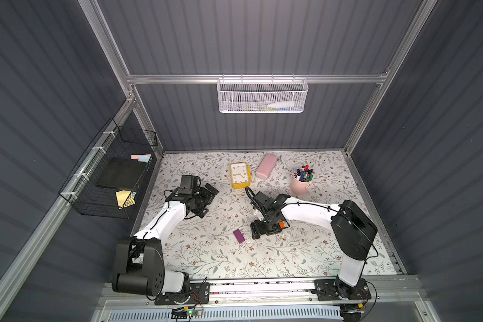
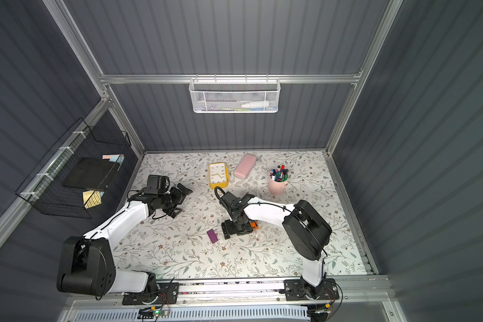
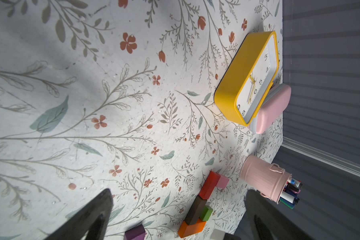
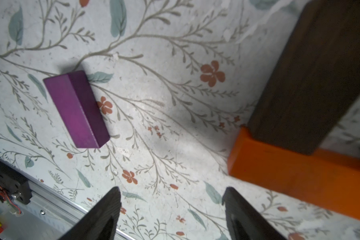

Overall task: Assemble the number 6 with building blocks
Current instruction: Adjust the building block at the center of the board.

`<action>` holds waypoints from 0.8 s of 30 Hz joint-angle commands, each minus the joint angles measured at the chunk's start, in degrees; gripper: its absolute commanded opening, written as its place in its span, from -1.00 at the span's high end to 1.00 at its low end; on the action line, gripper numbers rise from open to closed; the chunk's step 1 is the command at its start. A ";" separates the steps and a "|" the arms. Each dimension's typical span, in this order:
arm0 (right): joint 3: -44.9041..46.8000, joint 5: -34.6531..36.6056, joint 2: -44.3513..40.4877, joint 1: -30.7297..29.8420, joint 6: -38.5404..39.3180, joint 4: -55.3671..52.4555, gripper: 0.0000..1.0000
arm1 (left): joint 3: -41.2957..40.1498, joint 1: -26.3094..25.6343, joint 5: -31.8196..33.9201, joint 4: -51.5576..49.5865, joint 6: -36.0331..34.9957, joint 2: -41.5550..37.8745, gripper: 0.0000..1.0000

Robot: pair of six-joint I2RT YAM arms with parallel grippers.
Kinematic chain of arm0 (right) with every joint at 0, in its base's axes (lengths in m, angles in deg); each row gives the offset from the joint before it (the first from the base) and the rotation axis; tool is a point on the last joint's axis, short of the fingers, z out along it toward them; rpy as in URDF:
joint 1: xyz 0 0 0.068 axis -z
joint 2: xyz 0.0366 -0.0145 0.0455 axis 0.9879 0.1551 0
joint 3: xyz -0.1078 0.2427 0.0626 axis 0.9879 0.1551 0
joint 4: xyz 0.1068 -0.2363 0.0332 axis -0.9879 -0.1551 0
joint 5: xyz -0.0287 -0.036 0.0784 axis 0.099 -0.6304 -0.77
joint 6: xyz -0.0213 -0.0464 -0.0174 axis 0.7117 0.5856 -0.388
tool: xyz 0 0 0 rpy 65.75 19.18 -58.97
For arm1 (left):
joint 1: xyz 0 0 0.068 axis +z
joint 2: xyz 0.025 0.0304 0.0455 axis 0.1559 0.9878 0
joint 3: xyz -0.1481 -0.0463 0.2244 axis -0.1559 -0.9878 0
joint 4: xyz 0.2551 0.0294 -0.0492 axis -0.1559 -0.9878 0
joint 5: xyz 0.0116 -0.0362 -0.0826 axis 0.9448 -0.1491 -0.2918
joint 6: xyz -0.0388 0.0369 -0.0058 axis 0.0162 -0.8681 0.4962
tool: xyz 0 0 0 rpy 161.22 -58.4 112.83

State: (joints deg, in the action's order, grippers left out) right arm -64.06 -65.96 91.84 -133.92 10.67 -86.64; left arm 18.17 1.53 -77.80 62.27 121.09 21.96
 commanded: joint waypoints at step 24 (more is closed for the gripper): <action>-20.77 4.38 13.29 -5.65 7.33 -5.96 -0.40 | -1.15 6.29 2.63 -5.47 0.54 -7.28 -0.99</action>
State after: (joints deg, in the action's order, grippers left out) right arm -83.21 -61.92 104.14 -139.20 16.24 -90.42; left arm 17.67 7.36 -76.25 59.73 121.74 16.45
